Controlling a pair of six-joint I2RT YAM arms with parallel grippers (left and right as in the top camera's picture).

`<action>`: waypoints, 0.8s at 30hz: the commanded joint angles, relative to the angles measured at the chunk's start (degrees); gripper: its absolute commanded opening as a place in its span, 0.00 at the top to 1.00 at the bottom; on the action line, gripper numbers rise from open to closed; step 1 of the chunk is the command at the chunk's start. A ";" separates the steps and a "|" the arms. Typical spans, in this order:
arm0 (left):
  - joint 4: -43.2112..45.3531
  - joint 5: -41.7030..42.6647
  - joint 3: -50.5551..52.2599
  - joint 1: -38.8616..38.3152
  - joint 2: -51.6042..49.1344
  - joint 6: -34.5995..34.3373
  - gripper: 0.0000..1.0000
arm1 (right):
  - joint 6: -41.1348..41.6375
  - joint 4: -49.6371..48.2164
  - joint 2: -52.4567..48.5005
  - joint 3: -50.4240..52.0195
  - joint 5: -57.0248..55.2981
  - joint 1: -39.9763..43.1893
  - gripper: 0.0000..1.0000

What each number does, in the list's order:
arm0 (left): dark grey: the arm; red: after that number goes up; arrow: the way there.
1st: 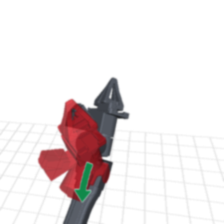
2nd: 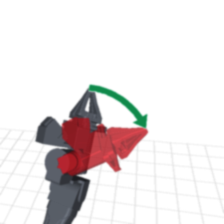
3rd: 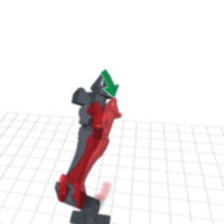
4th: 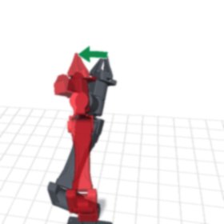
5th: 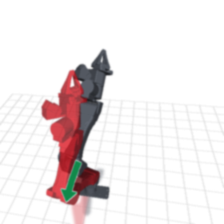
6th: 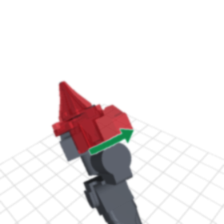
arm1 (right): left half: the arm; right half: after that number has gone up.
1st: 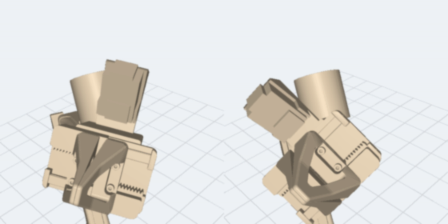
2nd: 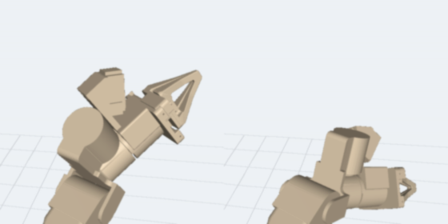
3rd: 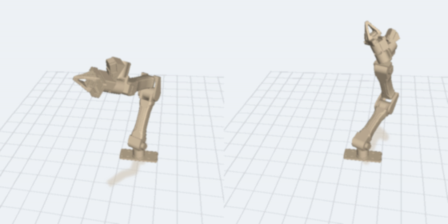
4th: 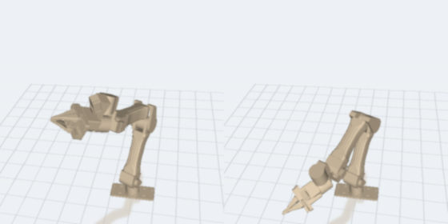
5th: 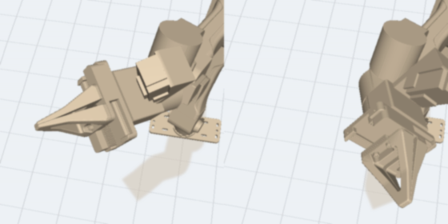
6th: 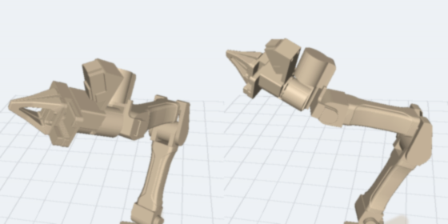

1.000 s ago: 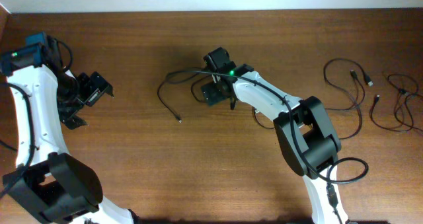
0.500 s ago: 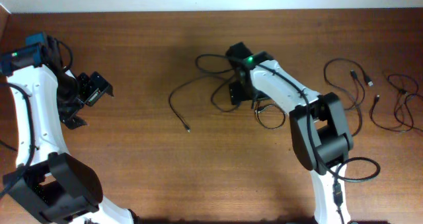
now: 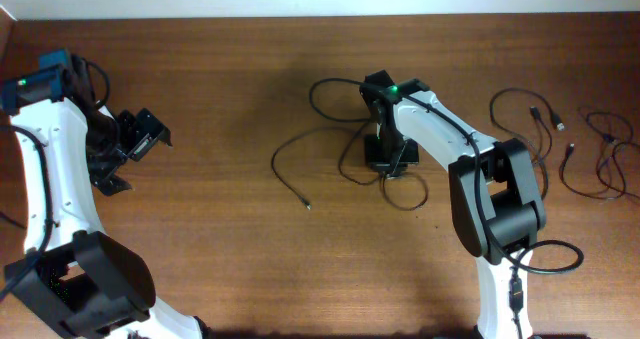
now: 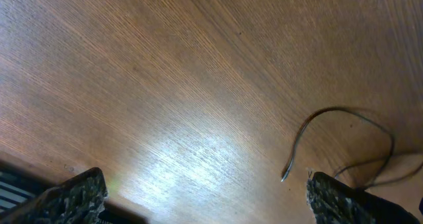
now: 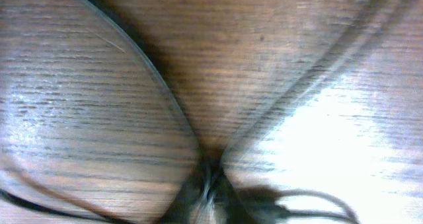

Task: Untangle cables
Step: 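Drag the black cable to the right edge pile with the right gripper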

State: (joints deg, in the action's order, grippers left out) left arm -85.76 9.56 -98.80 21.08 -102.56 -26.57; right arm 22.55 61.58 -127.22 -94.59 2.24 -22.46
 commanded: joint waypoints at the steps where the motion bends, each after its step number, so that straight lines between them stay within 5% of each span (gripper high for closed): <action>1: -0.04 -0.44 -0.79 0.20 0.13 0.33 0.01 | -4.24 2.73 -2.08 0.83 -1.38 0.52 0.96; 8: -0.04 -0.42 -0.79 0.20 0.13 0.33 0.01 | -5.99 4.44 12.94 -6.38 -6.14 10.75 0.96; 18: -0.04 -0.44 -0.79 0.20 0.13 0.33 0.01 | -6.03 4.46 12.41 -6.08 -6.21 20.65 0.96; 24: -0.04 -0.42 -0.79 0.20 0.13 0.33 0.01 | -5.53 5.09 12.41 -5.92 -17.66 22.05 0.95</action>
State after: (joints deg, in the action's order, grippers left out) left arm -85.76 9.56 -98.80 21.08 -102.56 -26.57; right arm 16.51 66.24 -114.63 -100.71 -10.74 -1.63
